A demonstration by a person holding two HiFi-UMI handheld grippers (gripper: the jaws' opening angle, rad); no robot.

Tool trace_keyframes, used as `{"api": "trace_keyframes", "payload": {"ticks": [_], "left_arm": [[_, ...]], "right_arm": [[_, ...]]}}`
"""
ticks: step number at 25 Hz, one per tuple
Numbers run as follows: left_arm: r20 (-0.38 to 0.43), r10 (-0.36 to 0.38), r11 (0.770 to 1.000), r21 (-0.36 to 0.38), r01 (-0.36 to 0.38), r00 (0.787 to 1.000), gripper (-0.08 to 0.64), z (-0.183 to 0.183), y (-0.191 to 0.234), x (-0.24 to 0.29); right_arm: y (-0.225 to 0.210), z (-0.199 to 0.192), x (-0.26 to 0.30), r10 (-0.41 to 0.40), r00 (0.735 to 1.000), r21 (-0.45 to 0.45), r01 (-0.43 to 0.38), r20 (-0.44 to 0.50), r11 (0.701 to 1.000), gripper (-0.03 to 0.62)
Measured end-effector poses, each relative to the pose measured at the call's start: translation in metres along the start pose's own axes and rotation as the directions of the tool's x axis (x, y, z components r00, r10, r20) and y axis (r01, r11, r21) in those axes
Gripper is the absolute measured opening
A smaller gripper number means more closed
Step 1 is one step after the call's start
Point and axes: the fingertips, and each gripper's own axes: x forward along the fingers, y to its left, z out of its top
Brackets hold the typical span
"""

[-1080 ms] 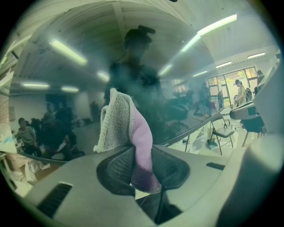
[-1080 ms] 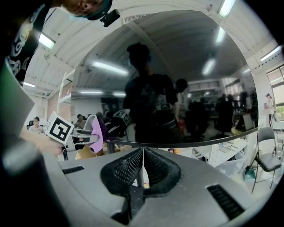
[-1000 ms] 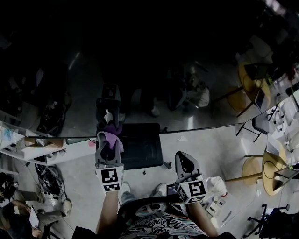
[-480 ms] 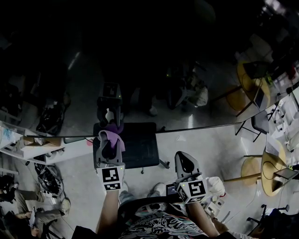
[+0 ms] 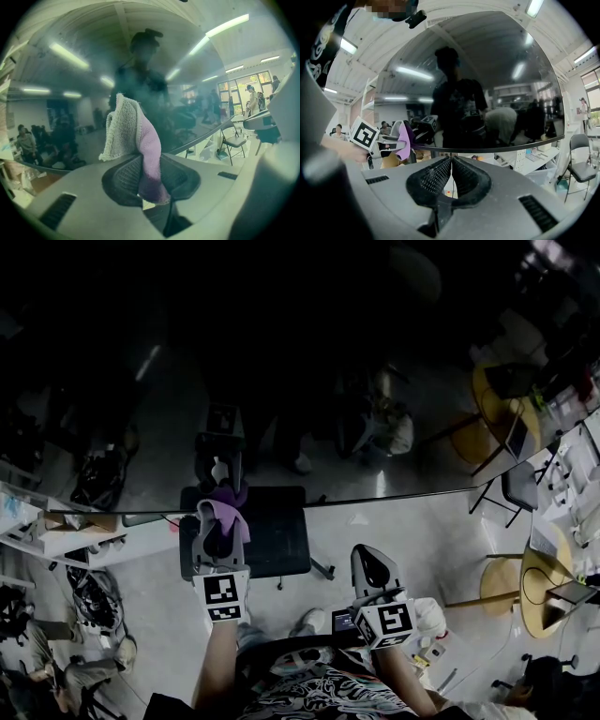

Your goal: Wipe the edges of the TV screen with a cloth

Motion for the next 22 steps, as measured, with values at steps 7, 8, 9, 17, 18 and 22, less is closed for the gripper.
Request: {"api": "trace_keyframes", "payload": {"ticks": [7, 8, 9, 17, 18, 22], "left_arm": [[0.0, -0.015, 1.0, -0.003, 0.015, 1.0, 0.101, -0.001, -0.004, 0.004], [0.0, -0.018, 1.0, -0.003, 0.018, 1.0, 0.101, -0.002, -0.004, 0.004], [0.001, -0.021, 1.0, -0.002, 0.021, 1.0, 0.101, -0.002, -0.004, 0.004], [0.009, -0.067, 0.998, 0.021, 0.067, 0.998, 0.101, 0.01, -0.049, 0.01], [0.01, -0.073, 0.997, 0.021, 0.073, 0.997, 0.101, 0.01, -0.049, 0.011], [0.009, -0.088, 0.996, 0.027, 0.088, 0.996, 0.101, 0.013, -0.061, 0.014]], "right_arm": [[0.001, -0.003, 0.004, -0.001, 1.0, 0.003, 0.001, -0.003, 1.0, 0.029], [0.001, -0.003, 0.005, -0.003, 1.0, 0.005, 0.003, -0.003, 1.0, 0.029], [0.002, -0.004, 0.006, -0.004, 1.0, 0.005, 0.004, -0.004, 1.0, 0.029], [-0.023, -0.006, -0.003, -0.005, 1.0, 0.019, 0.005, 0.001, 1.0, 0.031], [-0.022, -0.006, -0.002, -0.008, 1.0, 0.02, 0.008, 0.001, 1.0, 0.031], [-0.031, -0.007, -0.001, -0.009, 1.0, 0.028, 0.009, -0.002, 1.0, 0.031]]}}
